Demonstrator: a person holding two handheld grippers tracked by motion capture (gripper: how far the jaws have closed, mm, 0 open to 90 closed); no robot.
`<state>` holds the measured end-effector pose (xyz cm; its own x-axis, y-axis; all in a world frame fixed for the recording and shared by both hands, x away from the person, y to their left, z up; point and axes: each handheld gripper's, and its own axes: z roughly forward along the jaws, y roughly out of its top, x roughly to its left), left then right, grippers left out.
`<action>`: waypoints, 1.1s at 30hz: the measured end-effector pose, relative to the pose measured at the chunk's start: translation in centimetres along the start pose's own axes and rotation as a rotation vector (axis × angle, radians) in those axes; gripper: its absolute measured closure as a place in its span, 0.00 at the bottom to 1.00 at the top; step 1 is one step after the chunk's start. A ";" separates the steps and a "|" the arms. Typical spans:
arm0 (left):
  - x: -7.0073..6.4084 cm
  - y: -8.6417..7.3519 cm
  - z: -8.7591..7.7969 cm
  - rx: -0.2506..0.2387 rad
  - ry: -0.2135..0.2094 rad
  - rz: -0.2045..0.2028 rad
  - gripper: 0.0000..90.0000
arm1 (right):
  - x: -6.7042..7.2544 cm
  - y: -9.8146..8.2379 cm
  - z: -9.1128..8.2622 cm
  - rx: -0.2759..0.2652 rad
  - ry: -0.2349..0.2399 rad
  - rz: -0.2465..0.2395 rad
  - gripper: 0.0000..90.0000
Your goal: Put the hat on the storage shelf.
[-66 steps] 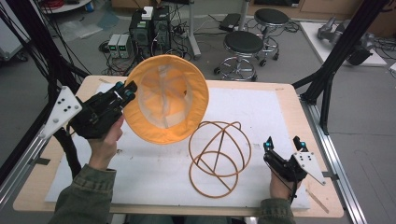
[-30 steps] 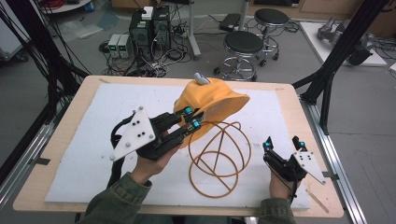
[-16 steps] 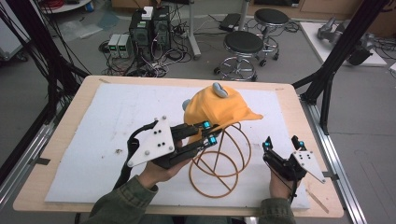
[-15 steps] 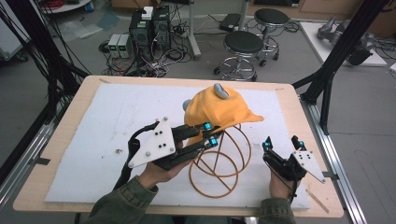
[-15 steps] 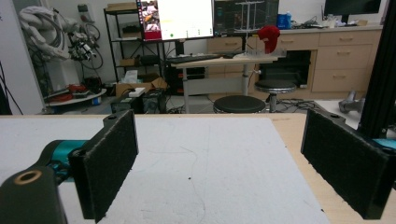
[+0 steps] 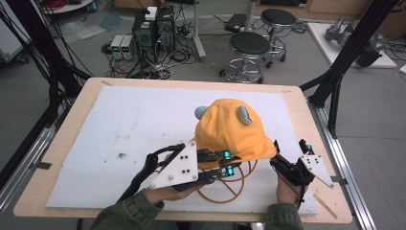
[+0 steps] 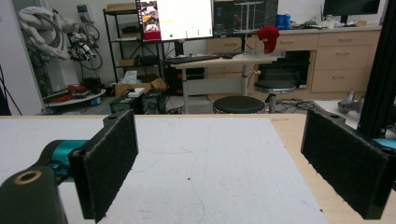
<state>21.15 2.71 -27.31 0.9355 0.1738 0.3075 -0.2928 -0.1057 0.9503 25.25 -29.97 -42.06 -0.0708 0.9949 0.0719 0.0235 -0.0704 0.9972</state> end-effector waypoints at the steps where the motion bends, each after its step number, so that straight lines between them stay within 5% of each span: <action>1: -0.1 -0.3 0.0 0.004 -0.014 -0.012 0.96 | 0.0 0.0 0.0 0.001 0.000 0.004 0.11; 10: -1.1 -1.7 0.1 0.073 -0.087 -0.017 0.93 | -0.1 0.0 0.0 0.001 -0.002 0.005 0.11; 15: -1.6 -2.5 0.4 0.150 -0.128 -0.017 0.90 | 0.1 0.0 0.0 0.002 0.000 0.004 0.11; 20: -1.7 -2.6 0.1 0.142 -0.127 -0.028 0.88 | 0.0 0.0 0.0 -0.001 -0.002 0.001 0.11; 24: -1.8 -2.5 0.0 0.132 -0.146 -0.027 0.72 | 0.0 0.0 0.0 -0.001 -0.002 -0.001 0.11; 33: -1.6 -1.8 -1.1 0.040 -0.111 -0.061 0.43 | 0.0 0.0 0.0 0.002 -0.001 0.001 0.11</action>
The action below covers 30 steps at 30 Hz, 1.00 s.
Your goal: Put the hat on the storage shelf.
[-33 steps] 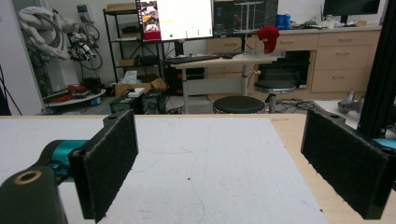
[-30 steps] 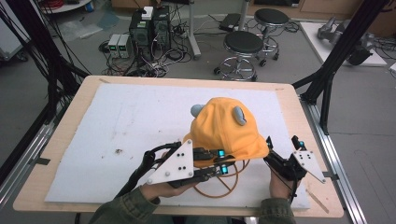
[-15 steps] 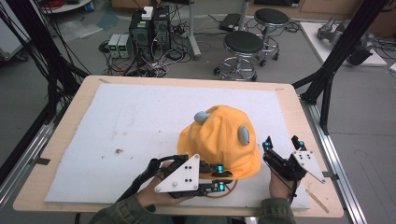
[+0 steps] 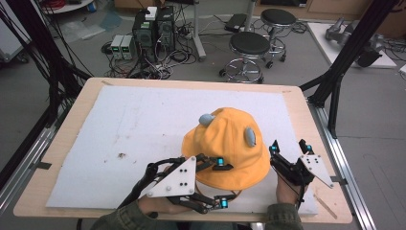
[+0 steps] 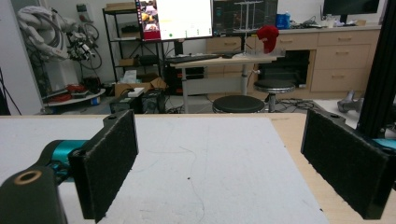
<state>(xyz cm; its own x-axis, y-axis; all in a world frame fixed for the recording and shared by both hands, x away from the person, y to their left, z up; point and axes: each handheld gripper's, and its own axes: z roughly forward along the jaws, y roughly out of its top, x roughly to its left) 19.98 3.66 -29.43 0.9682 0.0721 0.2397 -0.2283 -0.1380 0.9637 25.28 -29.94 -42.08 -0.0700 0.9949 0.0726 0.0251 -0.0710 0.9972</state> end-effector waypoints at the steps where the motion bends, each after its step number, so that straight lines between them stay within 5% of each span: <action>1: 0.0 0.0 0.0 0.000 0.000 0.000 0.42 | 0.0 0.0 0.0 0.000 0.000 0.000 0.11; 7: 0.1 1.2 -2.1 -0.075 0.043 -0.025 0.37 | 0.0 0.0 0.0 -0.001 -0.001 -0.003 0.11; 11: 0.5 1.9 -3.7 -0.112 0.123 -0.025 0.27 | 0.1 0.0 0.0 0.004 0.001 -0.003 0.11; 12: 0.9 2.3 -4.6 -0.132 0.177 -0.025 0.26 | 0.2 0.0 0.1 0.006 0.003 -0.008 0.11; 30: 4.0 2.9 -11.1 -0.198 0.472 -0.043 0.24 | 0.2 -0.1 0.1 0.006 0.002 -0.011 0.11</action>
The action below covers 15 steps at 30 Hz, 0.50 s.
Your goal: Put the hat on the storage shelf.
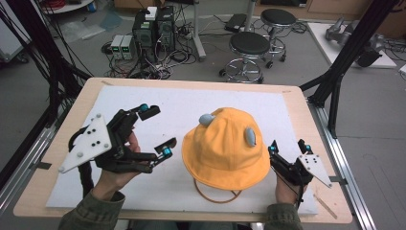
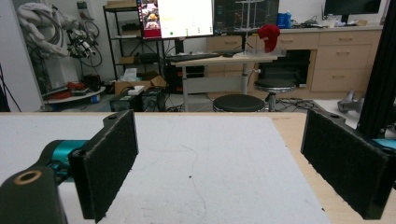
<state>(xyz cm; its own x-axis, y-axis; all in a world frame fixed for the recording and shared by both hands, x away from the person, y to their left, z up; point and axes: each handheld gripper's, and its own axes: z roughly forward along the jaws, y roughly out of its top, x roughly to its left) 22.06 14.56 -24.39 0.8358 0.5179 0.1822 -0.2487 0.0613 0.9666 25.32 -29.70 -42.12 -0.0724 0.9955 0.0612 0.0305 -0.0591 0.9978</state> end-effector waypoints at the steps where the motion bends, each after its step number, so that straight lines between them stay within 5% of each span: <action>1: 0.0 0.0 0.0 0.000 0.000 0.000 0.24 | 0.0 0.0 0.0 0.000 0.000 0.000 0.11; 15: 2.8 -0.2 -3.0 -0.007 0.145 -0.015 0.25 | 0.1 0.0 0.0 0.004 0.000 0.005 0.11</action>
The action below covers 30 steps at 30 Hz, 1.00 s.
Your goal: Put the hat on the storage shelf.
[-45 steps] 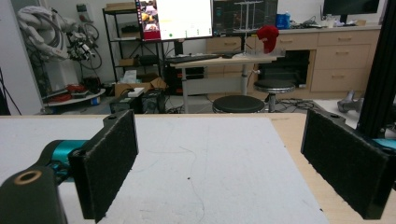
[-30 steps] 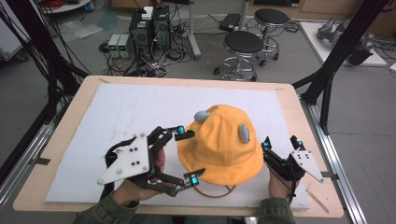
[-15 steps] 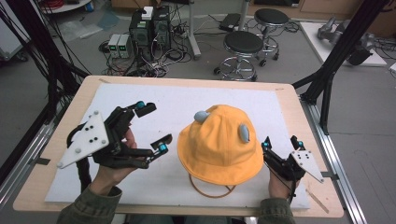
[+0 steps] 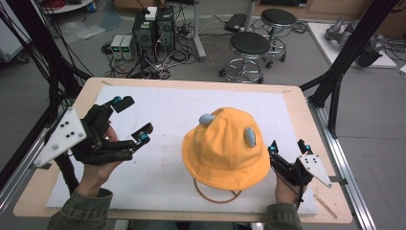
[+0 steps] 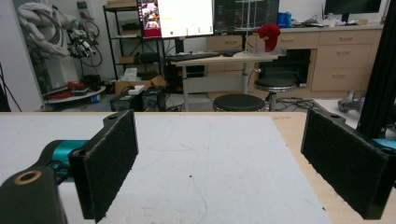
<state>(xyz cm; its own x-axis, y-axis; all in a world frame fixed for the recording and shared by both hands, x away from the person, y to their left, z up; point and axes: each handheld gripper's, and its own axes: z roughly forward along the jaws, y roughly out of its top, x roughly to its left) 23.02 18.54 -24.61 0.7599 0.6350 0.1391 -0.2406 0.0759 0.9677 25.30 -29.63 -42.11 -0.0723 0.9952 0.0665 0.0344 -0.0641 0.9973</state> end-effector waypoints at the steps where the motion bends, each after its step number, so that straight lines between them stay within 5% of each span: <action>1: 0.7 -0.1 -0.5 -0.005 0.031 -0.013 0.25 | 0.0 0.0 0.0 0.000 0.000 0.000 0.11; 16: 4.1 -1.5 -3.6 -0.009 0.200 -0.059 0.25 | 0.0 0.0 0.0 0.002 -0.001 0.002 0.11; 30: 6.9 -4.9 -5.8 0.053 0.336 -0.137 0.25 | 0.0 0.0 0.0 0.009 -0.004 -0.001 0.11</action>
<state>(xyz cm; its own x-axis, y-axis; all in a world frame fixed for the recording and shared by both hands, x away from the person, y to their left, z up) 25.95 26.97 -29.62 0.5400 0.8395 -0.0607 -0.1124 0.1434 0.9833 25.30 -29.67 -42.14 -0.0684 0.9955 0.0651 0.0431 -0.0623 0.9971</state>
